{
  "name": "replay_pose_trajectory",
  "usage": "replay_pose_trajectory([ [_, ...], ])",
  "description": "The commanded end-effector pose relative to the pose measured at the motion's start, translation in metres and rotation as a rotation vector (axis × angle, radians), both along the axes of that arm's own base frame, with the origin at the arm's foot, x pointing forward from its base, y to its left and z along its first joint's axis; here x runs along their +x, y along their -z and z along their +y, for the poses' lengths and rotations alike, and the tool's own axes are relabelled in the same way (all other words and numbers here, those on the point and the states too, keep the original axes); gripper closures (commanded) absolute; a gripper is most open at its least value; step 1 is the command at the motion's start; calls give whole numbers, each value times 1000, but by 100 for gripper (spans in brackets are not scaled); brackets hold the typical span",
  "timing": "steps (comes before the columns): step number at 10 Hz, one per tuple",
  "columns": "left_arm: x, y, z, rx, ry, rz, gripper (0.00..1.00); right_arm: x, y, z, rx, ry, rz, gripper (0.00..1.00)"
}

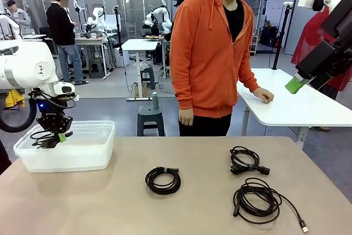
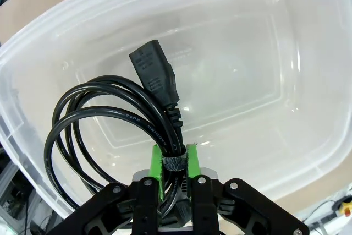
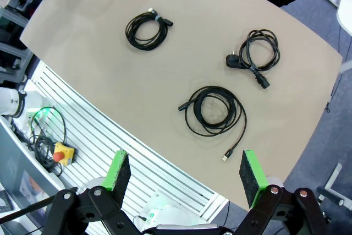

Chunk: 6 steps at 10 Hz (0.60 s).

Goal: Organize and store the cables.
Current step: Place the Power Cable into the Organizing box.

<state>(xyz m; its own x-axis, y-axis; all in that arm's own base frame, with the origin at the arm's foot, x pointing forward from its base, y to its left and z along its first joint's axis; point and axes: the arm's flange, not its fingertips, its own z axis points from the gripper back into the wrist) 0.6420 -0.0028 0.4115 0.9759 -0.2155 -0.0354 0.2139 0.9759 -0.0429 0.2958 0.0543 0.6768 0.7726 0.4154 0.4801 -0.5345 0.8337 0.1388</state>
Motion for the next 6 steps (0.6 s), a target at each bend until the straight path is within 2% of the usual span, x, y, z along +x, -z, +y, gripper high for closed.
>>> replay_pose_trajectory([
  [1,11,-4,-2,-26,-21,7,73,1,0,1,11,-6,-8,0],
  [2,10,-4,-2,-27,-24,13,69,1,0,1,11,-6,-8,0],
  [3,9,-5,-2,-29,-23,15,57,1,0,1,11,-6,-8,0],
  [4,8,-7,-2,-31,-19,14,52,1,0,1,11,-6,-8,0],
  [5,8,-7,-2,-31,-20,14,41,1,0,1,11,-6,-8,0],
  [6,7,-7,-3,-29,-18,16,37,1,0,1,11,-6,-8,0],
])
